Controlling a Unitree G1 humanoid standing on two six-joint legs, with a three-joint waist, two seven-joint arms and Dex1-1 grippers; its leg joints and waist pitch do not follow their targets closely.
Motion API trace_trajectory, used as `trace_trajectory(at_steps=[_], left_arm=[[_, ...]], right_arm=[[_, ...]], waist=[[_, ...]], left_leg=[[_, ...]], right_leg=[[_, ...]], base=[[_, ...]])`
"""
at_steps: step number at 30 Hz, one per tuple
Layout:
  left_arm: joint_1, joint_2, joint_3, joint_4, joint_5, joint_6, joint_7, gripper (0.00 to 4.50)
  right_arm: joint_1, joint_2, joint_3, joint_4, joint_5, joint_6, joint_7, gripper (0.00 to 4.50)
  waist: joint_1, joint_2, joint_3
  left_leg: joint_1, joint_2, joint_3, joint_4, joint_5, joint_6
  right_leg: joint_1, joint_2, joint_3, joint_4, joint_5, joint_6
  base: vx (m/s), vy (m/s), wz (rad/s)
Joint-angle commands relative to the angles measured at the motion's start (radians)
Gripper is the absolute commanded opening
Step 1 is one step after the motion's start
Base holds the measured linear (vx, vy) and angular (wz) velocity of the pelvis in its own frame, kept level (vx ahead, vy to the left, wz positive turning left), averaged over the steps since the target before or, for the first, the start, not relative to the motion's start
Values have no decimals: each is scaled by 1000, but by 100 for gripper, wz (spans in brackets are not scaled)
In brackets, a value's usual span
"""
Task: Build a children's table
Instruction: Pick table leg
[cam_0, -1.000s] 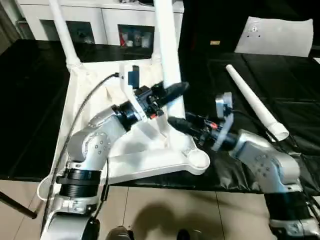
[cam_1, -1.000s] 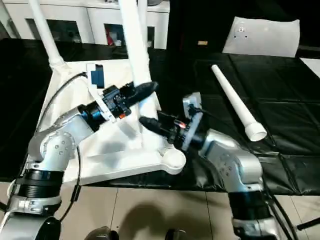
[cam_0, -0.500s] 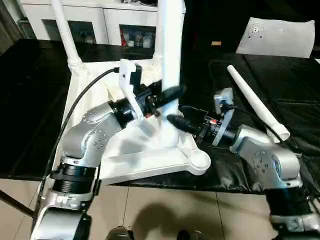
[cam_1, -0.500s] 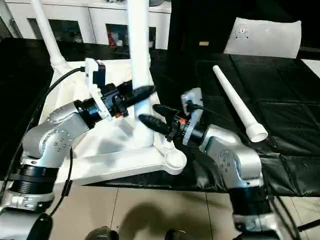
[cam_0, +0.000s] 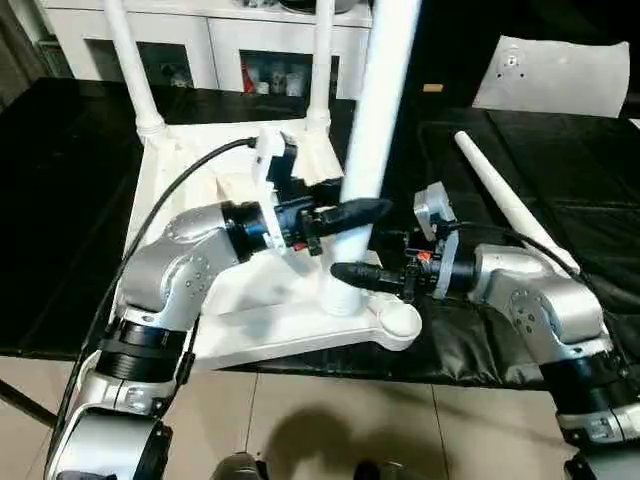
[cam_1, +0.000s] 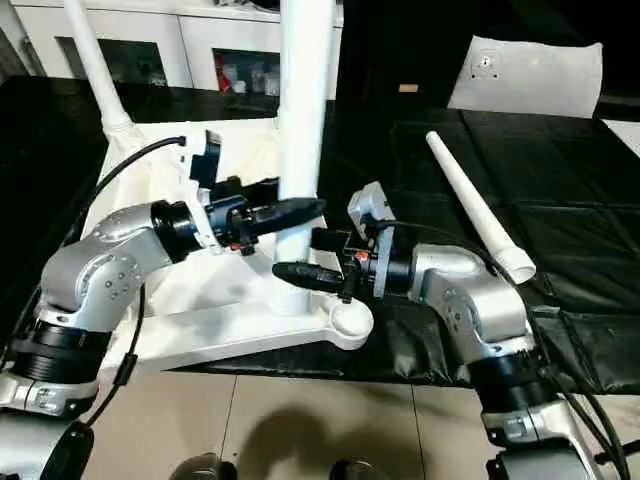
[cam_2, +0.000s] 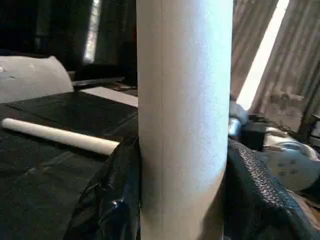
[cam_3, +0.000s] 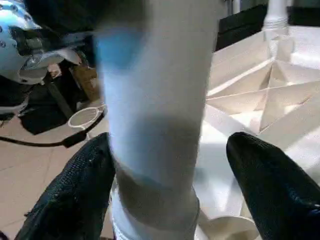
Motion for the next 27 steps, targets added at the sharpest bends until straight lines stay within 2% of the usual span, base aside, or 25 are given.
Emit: trace_trajectory(at_steps=[1,3,5,8,16,19,20,27], left_arm=[[-23,0,-16,-12,-10,12,-28,188],[-24,1,-22,-14,-10,15,-36,188],[-26,1,-26,-14,-11,16,-43,188],[-28,-2,-29,-13,-13,17,-48,188],[-34,1,-42,-9,-9,20,-75,188],[-35,5,-46,-8,-9,20,-83,188],[-36,6,-46,-7,-9,20,-87,188],[-40,2,-43,0,-10,11,-95,188]], right_arm=[[-18,-9,15,8,-16,-15,36,371],[-21,-8,23,11,-17,-15,48,371],[-24,-5,29,19,-20,-21,60,342],[-26,0,33,23,-22,-26,66,332],[-33,8,36,35,-24,-27,92,254],[-33,7,37,35,-18,-22,102,249],[-34,8,37,36,-18,-21,105,216],[-34,14,36,44,-20,-21,115,194]], waist=[[-2,-14,-91],[-1,-13,-92],[-1,-12,-93],[-2,-12,-92],[-2,-14,-92],[-1,-13,-92],[-1,-14,-92],[-1,-14,-92]], left_leg=[[14,29,-6,-73,-198,22],[15,29,-6,-73,-193,22],[15,30,-6,-73,-193,23],[15,29,-6,-73,-196,21],[15,30,-6,-74,-198,20],[16,29,-6,-73,-197,22],[16,29,-6,-73,-196,22],[15,30,-6,-73,-193,21]], right_leg=[[60,-67,48,-74,-474,-74],[60,-68,50,-73,-469,-76],[61,-67,50,-72,-461,-82],[62,-67,49,-72,-461,-84],[61,-67,49,-72,-472,-80],[61,-67,49,-73,-474,-79],[61,-67,49,-73,-477,-78],[61,-68,49,-72,-475,-80]], base=[[0,0,0],[0,0,0],[0,0,0],[0,0,0],[0,0,0],[0,0,0],[0,0,0],[0,0,0]])
